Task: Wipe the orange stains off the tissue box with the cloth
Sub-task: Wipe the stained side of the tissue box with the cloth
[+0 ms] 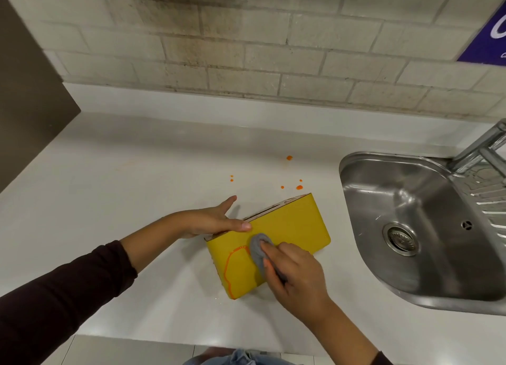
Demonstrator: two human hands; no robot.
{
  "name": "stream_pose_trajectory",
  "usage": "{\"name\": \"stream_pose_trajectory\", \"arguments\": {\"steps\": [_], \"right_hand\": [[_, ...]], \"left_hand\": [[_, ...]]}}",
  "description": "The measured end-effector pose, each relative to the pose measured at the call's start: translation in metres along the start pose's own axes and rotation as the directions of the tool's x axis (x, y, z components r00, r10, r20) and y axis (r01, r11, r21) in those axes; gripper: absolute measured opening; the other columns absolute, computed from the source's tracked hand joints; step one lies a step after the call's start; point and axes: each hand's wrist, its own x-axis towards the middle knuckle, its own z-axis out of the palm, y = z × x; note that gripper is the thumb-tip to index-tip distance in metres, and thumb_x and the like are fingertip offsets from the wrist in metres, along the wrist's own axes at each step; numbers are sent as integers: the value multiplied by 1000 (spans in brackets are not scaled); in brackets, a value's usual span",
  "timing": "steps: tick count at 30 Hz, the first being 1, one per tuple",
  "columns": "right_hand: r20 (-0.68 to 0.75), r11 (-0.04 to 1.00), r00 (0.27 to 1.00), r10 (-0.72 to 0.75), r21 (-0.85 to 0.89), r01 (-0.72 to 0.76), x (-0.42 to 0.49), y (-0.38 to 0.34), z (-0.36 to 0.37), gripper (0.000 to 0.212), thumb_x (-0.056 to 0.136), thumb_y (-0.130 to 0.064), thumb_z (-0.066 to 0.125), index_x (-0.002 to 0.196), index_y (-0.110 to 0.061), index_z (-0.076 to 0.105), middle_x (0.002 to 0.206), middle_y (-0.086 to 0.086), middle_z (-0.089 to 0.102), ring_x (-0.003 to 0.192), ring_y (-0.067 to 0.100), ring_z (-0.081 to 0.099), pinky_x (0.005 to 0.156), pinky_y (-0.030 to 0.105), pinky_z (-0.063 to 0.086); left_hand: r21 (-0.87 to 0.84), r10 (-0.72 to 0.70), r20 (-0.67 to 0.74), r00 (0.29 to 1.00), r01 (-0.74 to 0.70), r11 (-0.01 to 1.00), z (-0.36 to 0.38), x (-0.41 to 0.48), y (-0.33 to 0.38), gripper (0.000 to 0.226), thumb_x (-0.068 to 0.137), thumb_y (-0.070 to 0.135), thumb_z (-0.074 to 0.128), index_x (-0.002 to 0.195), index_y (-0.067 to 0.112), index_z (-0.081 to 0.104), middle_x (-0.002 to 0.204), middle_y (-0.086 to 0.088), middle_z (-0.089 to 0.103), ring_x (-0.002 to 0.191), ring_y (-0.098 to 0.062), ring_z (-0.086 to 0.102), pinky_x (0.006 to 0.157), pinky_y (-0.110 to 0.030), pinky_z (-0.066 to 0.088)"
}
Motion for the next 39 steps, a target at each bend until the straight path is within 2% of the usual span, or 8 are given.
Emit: {"name": "stream_pose_trajectory", "arguments": {"steps": [5, 9, 14, 19, 24, 28, 30, 39], "right_hand": [[-146, 987, 977, 158, 17, -157, 0, 11, -5, 31, 94, -25, 45, 104, -6, 67, 65, 5, 57, 63, 8, 43, 52, 21, 37], [-144, 969, 959, 244, 80, -234, 7, -5, 4, 36, 96, -27, 40, 115, -8, 63, 63, 1, 53, 62, 5, 40, 51, 19, 34], [-49, 988, 990, 134, 89, -130, 11, -26, 13, 35, 98, -28, 39, 116, -8, 61, 69, 3, 58, 65, 7, 44, 59, 14, 26], [-8, 999, 999, -44, 21, 44, 2, -13, 10, 28, 95, -25, 46, 114, -9, 60, 71, 7, 61, 67, 14, 48, 54, 26, 39], [-124, 997, 990, 73, -2, -74, 2, -1, 4, 28, 91, -22, 51, 102, -4, 69, 66, 7, 60, 64, 11, 47, 51, 27, 42], [-145, 989, 979, 143, 63, -136, 7, -16, 11, 33, 96, -26, 44, 108, -5, 66, 66, 5, 57, 64, 7, 42, 55, 17, 31], [-111, 990, 986, 122, 83, -113, 10, -25, 16, 32, 97, -26, 43, 111, -7, 64, 67, 5, 56, 64, 7, 42, 59, 14, 26], [64, 993, 992, -106, 50, 103, 6, -17, 11, 24, 92, -25, 51, 113, -15, 57, 73, 6, 61, 69, 15, 47, 58, 27, 38]], "left_hand": [[4, 3, -7, 1000, -3, 1000, 1, -2, 2, 165, 11, 86, 66, 147, 33, -10, 156, -10, 25, 134, -32, 40, 110, -46, 37], [-12, 11, -15, 1000, -12, 1000, 2, -1, 0, 164, 12, 87, 65, 147, 33, -11, 157, -9, 22, 136, -32, 37, 111, -47, 36], [-3, 18, -24, 1000, -18, 1000, 1, -1, -1, 163, 15, 89, 63, 147, 32, -11, 159, -5, 14, 143, -25, 24, 117, -41, 26], [14, 9, -1, 1000, -9, 1000, 1, -1, -1, 162, 16, 88, 65, 146, 33, -14, 158, -5, 18, 142, -25, 26, 116, -39, 28], [-1, 21, -9, 1000, -21, 1000, 1, -1, -1, 163, 15, 87, 65, 147, 33, -12, 159, -6, 15, 141, -29, 28, 115, -44, 30], [12, 28, -24, 999, -28, 1000, 3, 0, -1, 164, 14, 89, 64, 147, 32, -12, 159, -6, 16, 141, -28, 29, 114, -41, 32], [26, 30, -29, 999, -29, 999, 3, 0, -1, 164, 14, 89, 63, 147, 32, -12, 159, -6, 16, 143, -26, 25, 116, -41, 28], [55, 18, -7, 1000, -17, 998, -1, 3, -4, 162, 17, 87, 66, 147, 33, -14, 159, -5, 18, 143, -24, 23, 119, -40, 22]]}}
